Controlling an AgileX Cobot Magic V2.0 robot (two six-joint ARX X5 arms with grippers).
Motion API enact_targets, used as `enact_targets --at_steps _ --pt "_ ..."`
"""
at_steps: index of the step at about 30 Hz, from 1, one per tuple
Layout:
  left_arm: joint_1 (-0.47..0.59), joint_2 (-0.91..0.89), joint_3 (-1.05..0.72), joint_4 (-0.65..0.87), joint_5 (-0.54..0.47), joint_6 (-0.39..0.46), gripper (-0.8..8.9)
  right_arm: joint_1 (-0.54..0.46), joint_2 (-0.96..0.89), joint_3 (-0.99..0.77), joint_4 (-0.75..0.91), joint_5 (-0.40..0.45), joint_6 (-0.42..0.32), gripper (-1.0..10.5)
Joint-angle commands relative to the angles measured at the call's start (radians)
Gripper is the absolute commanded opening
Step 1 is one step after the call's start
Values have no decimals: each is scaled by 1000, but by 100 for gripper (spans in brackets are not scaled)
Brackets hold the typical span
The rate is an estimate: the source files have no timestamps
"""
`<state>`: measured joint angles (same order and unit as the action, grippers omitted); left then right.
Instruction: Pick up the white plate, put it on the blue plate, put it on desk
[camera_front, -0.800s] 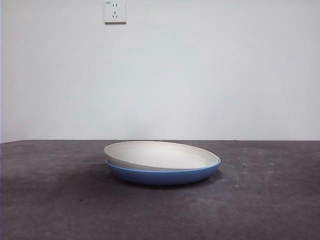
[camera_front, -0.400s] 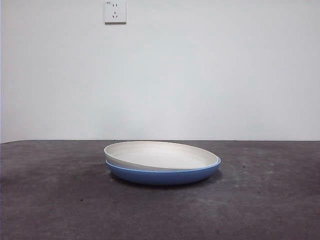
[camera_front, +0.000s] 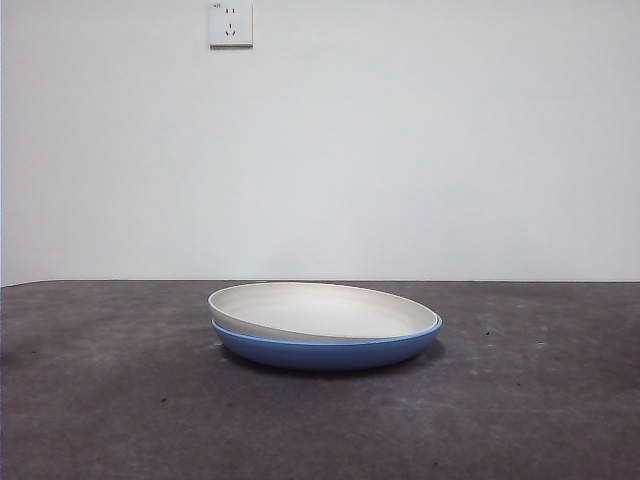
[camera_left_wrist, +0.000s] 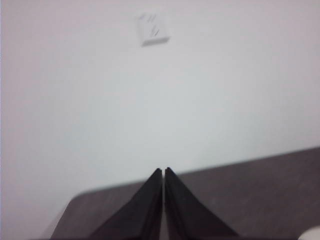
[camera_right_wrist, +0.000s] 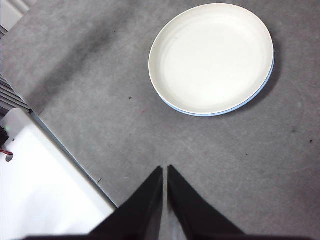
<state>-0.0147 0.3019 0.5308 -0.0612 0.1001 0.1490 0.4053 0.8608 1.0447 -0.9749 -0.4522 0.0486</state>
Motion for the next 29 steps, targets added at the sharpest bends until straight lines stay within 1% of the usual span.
enact_targets --at_steps 1,5,9,14,22,29 --pt "15 -52 -84 6 -16 15 9 6 6 18 10 -3 -10 8" --pt "28 -130 -216 6 -18 13 9 6 6 18 10 -3 -10 8" --pt "29 -192 -326 6 -18 -5 9 6 6 18 10 -3 -10 8" --pt "29 -253 -418 1 -19 -5 9 6 6 18 10 -3 -10 8" --pt "29 -299 -517 -6 -25 -5 9 6 6 18 10 -3 -10 8" --pt "29 -299 -519 -128 -26 -5 9 6 6 18 10 -3 -10 8"
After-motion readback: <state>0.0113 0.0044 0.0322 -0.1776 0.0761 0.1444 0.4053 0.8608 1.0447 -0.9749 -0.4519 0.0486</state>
